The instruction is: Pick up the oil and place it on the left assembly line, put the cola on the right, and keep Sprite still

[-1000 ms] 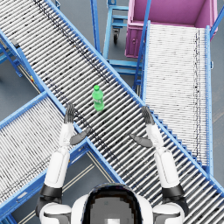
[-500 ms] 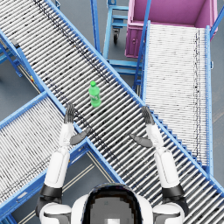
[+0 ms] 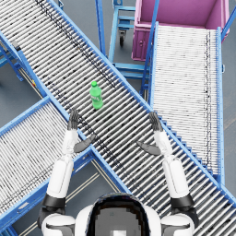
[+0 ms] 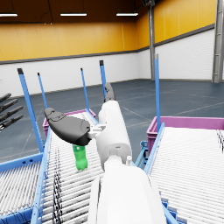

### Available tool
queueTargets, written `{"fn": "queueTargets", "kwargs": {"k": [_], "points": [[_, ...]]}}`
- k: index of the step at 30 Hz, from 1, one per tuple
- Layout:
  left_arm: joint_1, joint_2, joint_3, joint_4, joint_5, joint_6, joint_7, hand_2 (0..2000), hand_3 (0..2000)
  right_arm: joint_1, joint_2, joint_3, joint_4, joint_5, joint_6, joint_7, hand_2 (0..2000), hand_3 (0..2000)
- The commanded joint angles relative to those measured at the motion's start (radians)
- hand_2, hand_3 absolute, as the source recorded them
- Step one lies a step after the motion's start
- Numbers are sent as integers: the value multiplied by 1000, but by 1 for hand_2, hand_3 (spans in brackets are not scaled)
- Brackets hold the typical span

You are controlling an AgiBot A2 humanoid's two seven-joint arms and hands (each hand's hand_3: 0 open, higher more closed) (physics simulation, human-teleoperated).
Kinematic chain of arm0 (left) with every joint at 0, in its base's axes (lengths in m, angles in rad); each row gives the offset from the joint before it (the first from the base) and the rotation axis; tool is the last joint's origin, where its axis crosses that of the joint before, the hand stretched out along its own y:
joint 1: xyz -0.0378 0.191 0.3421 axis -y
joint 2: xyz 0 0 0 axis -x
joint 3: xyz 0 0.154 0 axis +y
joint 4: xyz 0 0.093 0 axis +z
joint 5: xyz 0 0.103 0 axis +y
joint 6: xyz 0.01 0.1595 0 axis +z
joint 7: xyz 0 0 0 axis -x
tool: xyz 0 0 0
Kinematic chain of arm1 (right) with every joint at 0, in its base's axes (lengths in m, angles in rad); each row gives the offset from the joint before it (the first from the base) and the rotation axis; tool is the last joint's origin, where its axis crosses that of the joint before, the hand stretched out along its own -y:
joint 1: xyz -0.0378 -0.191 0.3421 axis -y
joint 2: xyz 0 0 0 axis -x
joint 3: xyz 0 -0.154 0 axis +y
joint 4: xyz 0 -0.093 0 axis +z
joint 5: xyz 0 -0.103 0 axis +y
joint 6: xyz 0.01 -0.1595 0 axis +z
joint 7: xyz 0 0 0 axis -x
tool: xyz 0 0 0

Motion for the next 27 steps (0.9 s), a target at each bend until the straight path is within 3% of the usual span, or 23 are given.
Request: {"fn": "queueTargets", "kwargs": {"k": [1,27], "points": [[0,0,0,0,0,0,0,0,0,0,0,0,0,0,0,0,0,0],[0,0,0,0,0,0,0,0,0,0,0,0,0,0,0,0,0,0]]}}
